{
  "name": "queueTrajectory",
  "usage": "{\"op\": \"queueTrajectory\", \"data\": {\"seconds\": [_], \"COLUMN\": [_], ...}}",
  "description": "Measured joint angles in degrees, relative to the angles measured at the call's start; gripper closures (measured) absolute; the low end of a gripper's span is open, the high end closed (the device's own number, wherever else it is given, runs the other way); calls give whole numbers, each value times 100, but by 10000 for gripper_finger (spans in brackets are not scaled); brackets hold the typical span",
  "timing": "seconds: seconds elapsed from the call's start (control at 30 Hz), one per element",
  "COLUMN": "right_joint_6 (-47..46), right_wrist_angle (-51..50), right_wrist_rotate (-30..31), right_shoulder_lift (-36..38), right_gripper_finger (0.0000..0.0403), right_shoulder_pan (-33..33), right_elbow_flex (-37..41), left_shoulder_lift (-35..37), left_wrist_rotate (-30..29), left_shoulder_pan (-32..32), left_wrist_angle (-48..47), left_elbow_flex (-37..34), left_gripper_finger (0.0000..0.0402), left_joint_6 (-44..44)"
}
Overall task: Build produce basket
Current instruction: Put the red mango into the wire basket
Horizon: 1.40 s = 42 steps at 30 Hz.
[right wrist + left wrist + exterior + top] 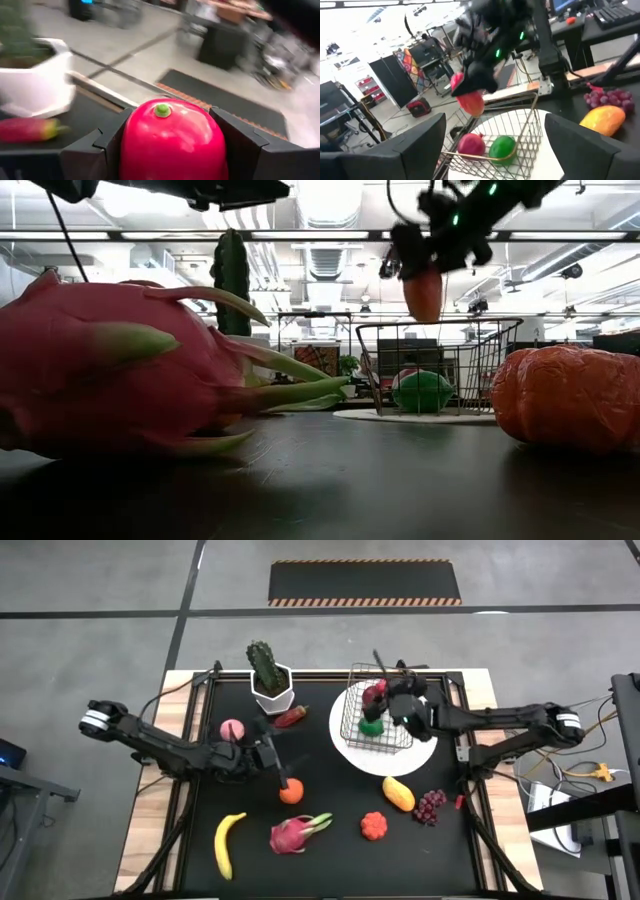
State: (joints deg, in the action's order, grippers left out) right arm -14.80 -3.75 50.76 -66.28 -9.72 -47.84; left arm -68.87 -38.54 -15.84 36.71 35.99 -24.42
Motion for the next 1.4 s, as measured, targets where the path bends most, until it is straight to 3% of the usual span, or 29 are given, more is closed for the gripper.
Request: {"op": "queueTrajectory", "data": {"seconds": [0.2, 0.33, 0.93, 1.4], "right_joint_6": [-860, -1155, -1382, -1373], "right_wrist_angle": [-334, -333, -321, -321], "right_wrist_rotate": [7, -165, 87, 84], "right_shoulder_lift": [-407, -743, -1536, -1506], "right_gripper_finger": [177, 177, 173, 124], "right_shoulder_pan": [-1071, -1435, -1622, -1622], "right_elbow_flex": [199, 239, 229, 226], "left_shoulder_lift": [100, 71, 69, 69], "left_wrist_rotate": [6, 8, 21, 19], "left_shoulder_pan": [-105, -115, -115, -115], "left_wrist_angle": [-12, -25, -17, -18], "left_elbow_flex": [2, 2, 2, 2], "left_gripper_finger": [82, 82, 81, 81], "left_joint_6": [1, -105, -154, -154]}}
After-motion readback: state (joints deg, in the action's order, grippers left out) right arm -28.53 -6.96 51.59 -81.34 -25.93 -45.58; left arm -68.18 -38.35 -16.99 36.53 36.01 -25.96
